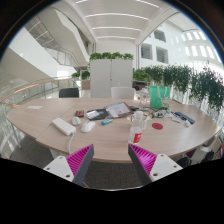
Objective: Pour water
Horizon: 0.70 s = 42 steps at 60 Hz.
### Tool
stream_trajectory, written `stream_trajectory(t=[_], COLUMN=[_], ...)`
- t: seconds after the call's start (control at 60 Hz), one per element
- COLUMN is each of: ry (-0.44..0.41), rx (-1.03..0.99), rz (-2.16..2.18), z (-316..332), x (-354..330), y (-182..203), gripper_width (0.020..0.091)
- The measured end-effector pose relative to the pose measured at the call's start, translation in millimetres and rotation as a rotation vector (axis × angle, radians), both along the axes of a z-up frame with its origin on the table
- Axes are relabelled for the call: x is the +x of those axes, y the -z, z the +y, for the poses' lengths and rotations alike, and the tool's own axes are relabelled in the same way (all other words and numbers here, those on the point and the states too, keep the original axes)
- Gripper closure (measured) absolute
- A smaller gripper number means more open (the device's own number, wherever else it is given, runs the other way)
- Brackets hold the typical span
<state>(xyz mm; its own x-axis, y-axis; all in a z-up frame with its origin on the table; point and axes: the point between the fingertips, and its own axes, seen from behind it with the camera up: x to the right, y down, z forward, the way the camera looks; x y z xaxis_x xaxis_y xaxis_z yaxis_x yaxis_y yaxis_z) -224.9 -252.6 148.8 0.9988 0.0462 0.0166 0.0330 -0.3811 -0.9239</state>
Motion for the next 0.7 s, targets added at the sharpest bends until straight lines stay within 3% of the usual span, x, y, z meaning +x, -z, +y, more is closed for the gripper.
stream_trajectory(t=[0.167, 0.467, 0.583, 0.617, 0.633, 0.667, 0.7], ry=[0.091, 0.099, 0.075, 0.059, 0.044, 0.028, 0.017], rx=[0.08, 0.089, 0.118, 0.126, 0.13, 0.126, 0.129], rz=[0.023, 0.041, 0.063, 0.056, 0.05, 0.018, -0.003], z=[82, 203, 231, 237, 240, 244, 246], x=[69, 114, 107, 107, 104, 104, 102], y=[20, 86, 88, 86, 86, 89, 89], gripper_width=[0.0283, 0.0285, 0.0291, 0.0329, 0.0385, 0.0578, 0.0591])
